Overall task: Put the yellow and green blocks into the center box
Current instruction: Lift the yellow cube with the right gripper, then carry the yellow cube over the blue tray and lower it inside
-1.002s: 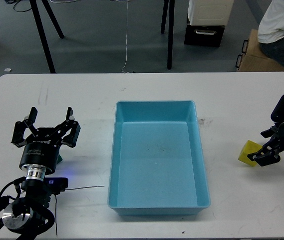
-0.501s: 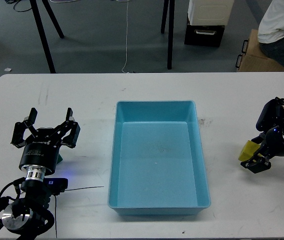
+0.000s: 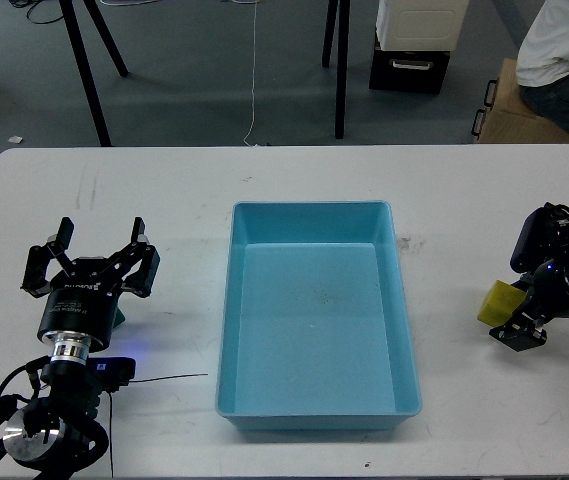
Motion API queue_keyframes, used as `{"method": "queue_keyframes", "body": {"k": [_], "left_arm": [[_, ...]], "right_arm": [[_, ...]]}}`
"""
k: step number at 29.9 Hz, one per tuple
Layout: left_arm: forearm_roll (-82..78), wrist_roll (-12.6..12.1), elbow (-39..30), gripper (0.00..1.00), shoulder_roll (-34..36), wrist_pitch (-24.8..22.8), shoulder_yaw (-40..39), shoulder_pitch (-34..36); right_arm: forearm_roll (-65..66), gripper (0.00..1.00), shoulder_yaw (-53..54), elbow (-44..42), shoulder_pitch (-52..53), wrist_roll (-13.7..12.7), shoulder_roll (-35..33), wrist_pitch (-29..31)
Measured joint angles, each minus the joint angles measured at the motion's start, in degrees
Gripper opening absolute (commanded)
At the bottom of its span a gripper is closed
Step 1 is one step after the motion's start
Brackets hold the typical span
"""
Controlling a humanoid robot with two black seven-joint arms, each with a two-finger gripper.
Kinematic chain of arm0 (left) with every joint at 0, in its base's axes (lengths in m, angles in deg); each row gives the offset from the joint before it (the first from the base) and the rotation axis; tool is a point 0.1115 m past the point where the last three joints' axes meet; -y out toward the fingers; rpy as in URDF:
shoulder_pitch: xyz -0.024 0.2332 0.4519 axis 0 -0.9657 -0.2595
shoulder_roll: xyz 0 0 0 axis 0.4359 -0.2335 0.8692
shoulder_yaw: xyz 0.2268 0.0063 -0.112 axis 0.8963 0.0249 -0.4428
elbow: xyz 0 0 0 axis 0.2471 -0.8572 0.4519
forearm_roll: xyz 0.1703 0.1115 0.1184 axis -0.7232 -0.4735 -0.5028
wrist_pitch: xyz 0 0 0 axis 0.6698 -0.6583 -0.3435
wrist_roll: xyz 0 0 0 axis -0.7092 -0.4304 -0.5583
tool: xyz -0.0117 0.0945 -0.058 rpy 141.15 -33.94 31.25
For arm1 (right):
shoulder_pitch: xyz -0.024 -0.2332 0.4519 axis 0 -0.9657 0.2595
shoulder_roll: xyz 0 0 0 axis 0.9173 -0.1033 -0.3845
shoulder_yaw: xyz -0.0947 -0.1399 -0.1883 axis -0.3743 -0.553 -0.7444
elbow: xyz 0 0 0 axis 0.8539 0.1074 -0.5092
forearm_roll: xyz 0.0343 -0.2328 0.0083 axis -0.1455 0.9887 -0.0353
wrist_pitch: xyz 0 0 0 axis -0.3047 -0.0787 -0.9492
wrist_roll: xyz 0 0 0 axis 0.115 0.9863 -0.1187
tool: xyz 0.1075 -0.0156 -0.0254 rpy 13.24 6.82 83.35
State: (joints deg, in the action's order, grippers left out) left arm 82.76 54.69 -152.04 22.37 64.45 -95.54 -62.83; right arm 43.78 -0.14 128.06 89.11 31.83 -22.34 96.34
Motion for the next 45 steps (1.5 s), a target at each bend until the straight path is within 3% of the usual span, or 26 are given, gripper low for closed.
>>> {"method": "queue_keyframes", "body": {"k": [10, 20, 32, 40, 43, 45], "left_arm": [[-0.1, 0.0, 0.1, 1.0, 0.0, 0.0, 0.0, 0.0], [-0.1, 0.0, 0.1, 1.0, 0.1, 0.0, -0.4, 0.1], [-0.1, 0.0, 0.4, 1.0, 1.7, 0.1, -0.7, 1.1], [-0.1, 0.0, 0.5, 1.0, 1.8, 0.1, -0.8, 1.6], [-0.1, 0.0, 0.6, 1.0, 1.8, 0.1, -1.1, 2.1], [-0.1, 0.0, 0.9, 1.0, 1.8, 0.1, -1.7, 2.3]], "right_arm": [[-0.8, 0.05, 1.0, -0.8, 5.7, 0.0, -0.3, -0.3], [-1.1, 0.04, 10.6, 1.0, 17.8, 0.0, 0.7, -0.7], [-0.9, 0.05, 5.0, 3.7, 21.8, 0.0, 18.0, -0.3], [-1.0, 0.08, -1.9, 2.9, 21.9, 0.0, 28.1, -0.2], [-1.0, 0.17, -4.1, 2.1, 21.4, 0.0, 31.2, -0.2], [-1.0, 0.33, -5.4, 1.4, 21.0, 0.0, 32.8, -0.2]]}}
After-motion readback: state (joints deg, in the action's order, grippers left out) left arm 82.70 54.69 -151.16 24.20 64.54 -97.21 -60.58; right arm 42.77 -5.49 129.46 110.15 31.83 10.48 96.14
